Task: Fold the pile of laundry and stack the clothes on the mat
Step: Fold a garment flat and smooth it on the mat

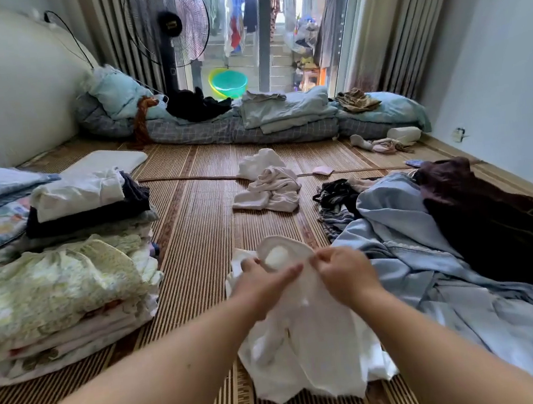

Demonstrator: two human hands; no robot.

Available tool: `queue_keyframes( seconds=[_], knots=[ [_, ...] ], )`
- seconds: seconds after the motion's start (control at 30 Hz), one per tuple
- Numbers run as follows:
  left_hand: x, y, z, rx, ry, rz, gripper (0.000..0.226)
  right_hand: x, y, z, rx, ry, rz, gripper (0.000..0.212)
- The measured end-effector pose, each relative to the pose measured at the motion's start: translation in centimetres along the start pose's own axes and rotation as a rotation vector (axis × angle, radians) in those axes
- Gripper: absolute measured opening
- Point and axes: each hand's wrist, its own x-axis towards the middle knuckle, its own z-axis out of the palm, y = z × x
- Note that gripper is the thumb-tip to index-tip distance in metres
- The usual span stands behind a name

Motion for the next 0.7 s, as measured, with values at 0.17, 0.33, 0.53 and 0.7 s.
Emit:
queue_keyframes(
  seconds=[0.17,0.33,0.53,0.7],
  knots=[
    [-0.9,7.5,-4.1,-0.285,-0.217,0.004,0.033,0.6,-6.3,-9.4,0.471,0.134,-0.188,0.026],
    [-5.2,13.5,-7.5,-0.191,-0.211,0.257,0.025,0.3,-10.1,-17.9,0.565,0.356,-0.225,0.028],
    [-10.6,16.4,-6.7,0.044,-0.353,0.506,0.010,-2.0,-13.0,-23.0,0.564,0.297,-0.359,0.028],
    [-11.2,15.9,-6.2,-0.076,-0.157,0.387,0.008,-3.3,-12.6,-24.6,0.323,0.320,-0.427,0.005]
  ],
)
